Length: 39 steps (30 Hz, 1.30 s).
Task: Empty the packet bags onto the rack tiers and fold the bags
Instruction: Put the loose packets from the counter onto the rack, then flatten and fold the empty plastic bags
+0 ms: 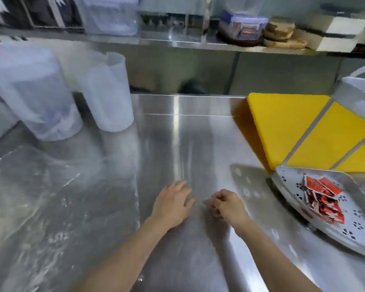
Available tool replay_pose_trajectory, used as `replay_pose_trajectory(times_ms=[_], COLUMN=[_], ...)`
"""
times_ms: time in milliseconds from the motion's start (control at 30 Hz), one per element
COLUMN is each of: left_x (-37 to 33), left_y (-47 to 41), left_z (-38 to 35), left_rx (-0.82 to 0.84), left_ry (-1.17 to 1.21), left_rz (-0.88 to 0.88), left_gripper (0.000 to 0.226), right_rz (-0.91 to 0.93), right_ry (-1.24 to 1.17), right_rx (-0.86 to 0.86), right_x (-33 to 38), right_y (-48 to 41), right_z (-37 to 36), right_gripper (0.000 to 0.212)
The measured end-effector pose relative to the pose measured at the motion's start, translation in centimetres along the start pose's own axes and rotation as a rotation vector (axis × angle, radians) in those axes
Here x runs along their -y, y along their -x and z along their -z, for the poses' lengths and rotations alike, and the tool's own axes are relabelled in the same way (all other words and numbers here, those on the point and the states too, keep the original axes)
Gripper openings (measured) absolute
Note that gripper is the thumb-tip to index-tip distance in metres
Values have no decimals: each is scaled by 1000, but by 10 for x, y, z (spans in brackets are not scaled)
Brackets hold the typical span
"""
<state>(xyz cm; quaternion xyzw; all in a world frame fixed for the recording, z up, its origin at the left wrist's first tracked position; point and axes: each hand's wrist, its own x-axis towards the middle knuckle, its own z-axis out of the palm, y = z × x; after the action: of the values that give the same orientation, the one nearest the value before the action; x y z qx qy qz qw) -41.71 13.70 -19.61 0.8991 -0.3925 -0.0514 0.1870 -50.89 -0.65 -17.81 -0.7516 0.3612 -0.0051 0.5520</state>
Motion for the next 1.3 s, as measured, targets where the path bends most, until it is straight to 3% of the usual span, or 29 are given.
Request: replay_pose_trajectory(times_ms=[200,300,333,433,533,633,767,867,933,1000,1067,1100,1167,1233,1300], left_x=[119,166,179,209,235,245,230,201,191,190,201,208,225,242,253], left_y=[62,101,114,149,181,201,196,174,157,149,147,147,152,161,168], left_z=[65,84,87,91,91,92,87,87,95,100,99,97,101,107,106], left_rx=[-272,-273,-288,-310,-188,-60,-30,-58,-104,-219,-401,-441,-324,-104,-4], left_ry=[-115,-166,-211,-256,-247,-182,-184,-206,-94,-21,-122,-165,-150,-65,-81], left_rz=[404,569,613,789,985,1127,1099,915,786,636,513,518,760,1061,1130], left_gripper=[40,41,45,58,70,73,69,52,37,34,30,26,37,57,57], right_rz=[226,371,418,586,684,688,654,595,558,543,549,552,534,512,500], right_ry=[224,364,417,596,857,1029,1108,1079,1072,1051,1033,1021,1001,980,999], right_rx=[221,304,307,335,414,467,395,278,211,171,151,164,228,267,274], right_x=[46,55,57,62,64,58,51,53,53,53,50,47,42,36,29], right_y=[-6,4,9,23,35,38,35,29,21,17,17,18,22,25,24], right_z=[-95,-142,-156,-187,-207,-219,-219,-207,-197,-183,-171,-165,-158,-154,-153], right_gripper=[28,7,12,63,106,89,76,64,61,56,53,54,69,108,130])
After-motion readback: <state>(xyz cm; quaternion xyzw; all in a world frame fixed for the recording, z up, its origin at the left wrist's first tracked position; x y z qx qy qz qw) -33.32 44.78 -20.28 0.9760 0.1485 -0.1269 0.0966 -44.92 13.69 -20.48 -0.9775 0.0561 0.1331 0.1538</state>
